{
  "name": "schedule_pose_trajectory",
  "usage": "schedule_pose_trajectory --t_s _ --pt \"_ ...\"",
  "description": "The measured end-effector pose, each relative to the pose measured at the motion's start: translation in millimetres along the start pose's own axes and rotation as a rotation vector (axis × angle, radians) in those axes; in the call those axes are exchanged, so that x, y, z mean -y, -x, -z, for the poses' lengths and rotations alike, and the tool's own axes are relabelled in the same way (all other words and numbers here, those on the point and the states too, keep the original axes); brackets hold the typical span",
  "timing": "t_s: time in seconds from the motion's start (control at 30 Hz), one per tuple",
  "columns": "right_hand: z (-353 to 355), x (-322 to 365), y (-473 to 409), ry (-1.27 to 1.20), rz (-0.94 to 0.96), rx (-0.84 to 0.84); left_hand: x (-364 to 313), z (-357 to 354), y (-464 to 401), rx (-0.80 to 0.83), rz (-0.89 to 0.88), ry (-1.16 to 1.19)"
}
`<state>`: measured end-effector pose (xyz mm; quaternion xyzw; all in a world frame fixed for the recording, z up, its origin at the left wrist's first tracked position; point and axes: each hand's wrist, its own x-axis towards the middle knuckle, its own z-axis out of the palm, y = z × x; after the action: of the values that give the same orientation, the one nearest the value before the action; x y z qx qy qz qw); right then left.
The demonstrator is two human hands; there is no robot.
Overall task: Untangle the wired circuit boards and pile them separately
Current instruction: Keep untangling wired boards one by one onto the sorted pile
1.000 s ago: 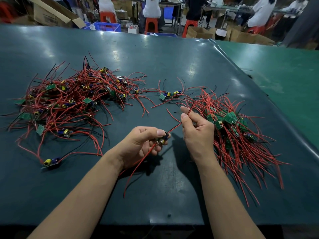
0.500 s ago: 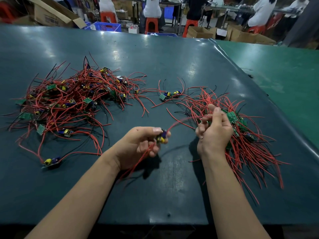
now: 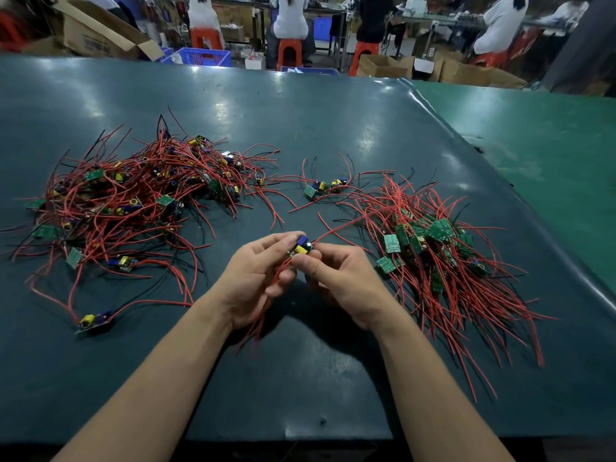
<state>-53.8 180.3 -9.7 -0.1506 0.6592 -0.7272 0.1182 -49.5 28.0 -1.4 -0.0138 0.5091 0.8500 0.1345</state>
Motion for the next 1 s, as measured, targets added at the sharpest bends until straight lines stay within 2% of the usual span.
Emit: schedule_pose_trajectory --t_s 0.1,0.2,0.27,0.37,0.57,0.67,0.73,0.83,0.93,1.0 --pt "2.2 4.8 3.0 -0.021 0.013 -0.004 -0.6 1.2 0.9 -0.051 -0.107 -0.133" --pt "-1.1 5.9 3.0 0.114 0.047 -0.079 -0.1 1.8 -0.9 -0.090 -0.129 -0.167" --pt "-2.3 7.8 2.4 0.066 0.050 -0.112 0.0 3.8 -1.8 -0.103 -0.149 -0.178" --pt "-0.6 11.7 3.7 -0.002 0.036 -0.100 -1.5 11.0 -2.4 -0.141 -0.234 -0.254" --pt "3.9 12.2 7.1 0.132 -0.132 0.034 1.3 15.4 -0.8 -0.182 -0.319 -0.389" --pt "2.3 13.3 6.4 0.146 -0.105 -0.057 5.1 13.3 -4.9 -0.255 -0.340 -0.407" --pt "4.9 16.1 3.0 -0.008 -0.054 -0.228 2.7 16.1 -9.5 -0.396 -0.405 -0.401" --pt "19.1 24.6 -1.5 -0.452 0.057 -0.501 -4.0 26.7 -12.1 -0.637 -0.543 -0.446" --pt "33.9 27.1 -1.2 -0.806 0.138 -0.623 -4.3 35.6 -8.3 -0.842 -0.625 -0.726" --pt "36.9 25.9 -0.5 -0.839 0.123 -0.603 -2.7 38.7 -6.5 -0.954 -0.705 -1.000"
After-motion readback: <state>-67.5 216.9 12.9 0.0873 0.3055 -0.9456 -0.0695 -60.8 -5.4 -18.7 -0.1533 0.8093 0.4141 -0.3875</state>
